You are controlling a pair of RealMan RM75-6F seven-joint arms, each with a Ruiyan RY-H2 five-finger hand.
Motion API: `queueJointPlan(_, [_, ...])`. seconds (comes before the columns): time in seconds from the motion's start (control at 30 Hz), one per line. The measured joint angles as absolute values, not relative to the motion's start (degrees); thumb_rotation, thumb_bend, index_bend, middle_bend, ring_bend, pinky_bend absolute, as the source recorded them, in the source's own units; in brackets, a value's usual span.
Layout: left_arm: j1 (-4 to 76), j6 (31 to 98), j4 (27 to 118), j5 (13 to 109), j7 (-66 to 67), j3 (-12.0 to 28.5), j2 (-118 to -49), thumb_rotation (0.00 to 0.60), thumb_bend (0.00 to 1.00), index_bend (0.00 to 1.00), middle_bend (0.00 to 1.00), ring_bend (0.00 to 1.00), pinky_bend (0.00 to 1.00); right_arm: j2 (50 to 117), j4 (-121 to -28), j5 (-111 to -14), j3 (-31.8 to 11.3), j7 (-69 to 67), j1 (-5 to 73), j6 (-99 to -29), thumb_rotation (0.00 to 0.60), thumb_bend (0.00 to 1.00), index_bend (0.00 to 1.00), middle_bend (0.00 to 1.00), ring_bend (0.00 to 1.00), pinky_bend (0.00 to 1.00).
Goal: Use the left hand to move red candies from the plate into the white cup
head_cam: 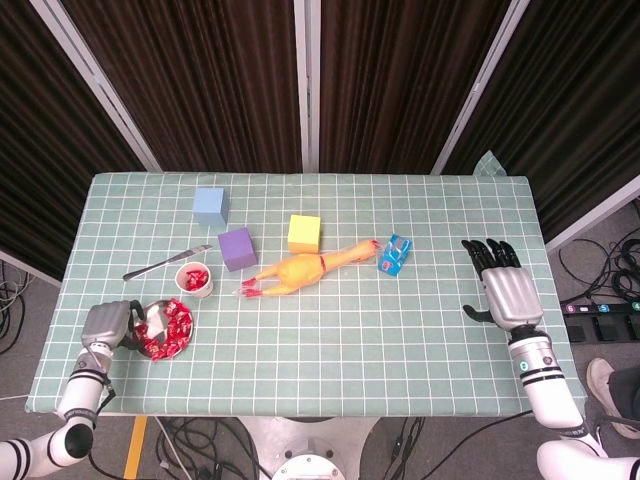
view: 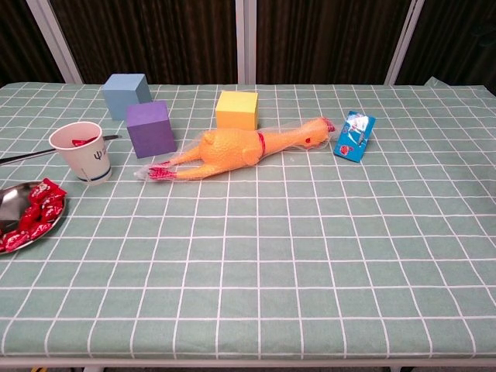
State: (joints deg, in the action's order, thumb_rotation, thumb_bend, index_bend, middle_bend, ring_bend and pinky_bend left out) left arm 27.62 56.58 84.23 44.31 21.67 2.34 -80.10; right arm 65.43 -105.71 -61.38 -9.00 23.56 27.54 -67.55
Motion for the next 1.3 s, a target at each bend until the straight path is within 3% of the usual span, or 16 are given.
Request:
queueJointPlan(0.87, [30.25,52.11,82.30,46.69,21.20,3.59,-82.41,0.600,0.19,0.52,0.67,1.00,1.00,65.38,-106.28,-60.42,-9.03,24.92,27.85,-68.01,0.600,0.10,0.03,0.09,0.00,0.00])
queueJointPlan(1.3, [30.65,50.72,81.83,45.54,21.04,3.32,-82.03,0.600,0.25,0.62,0.72,1.00,1.00,65.71,-105.88,-59.74,-9.14,25.23,28.23,-67.77,0.600,0.10,0.03,0.09,0.00,0.00])
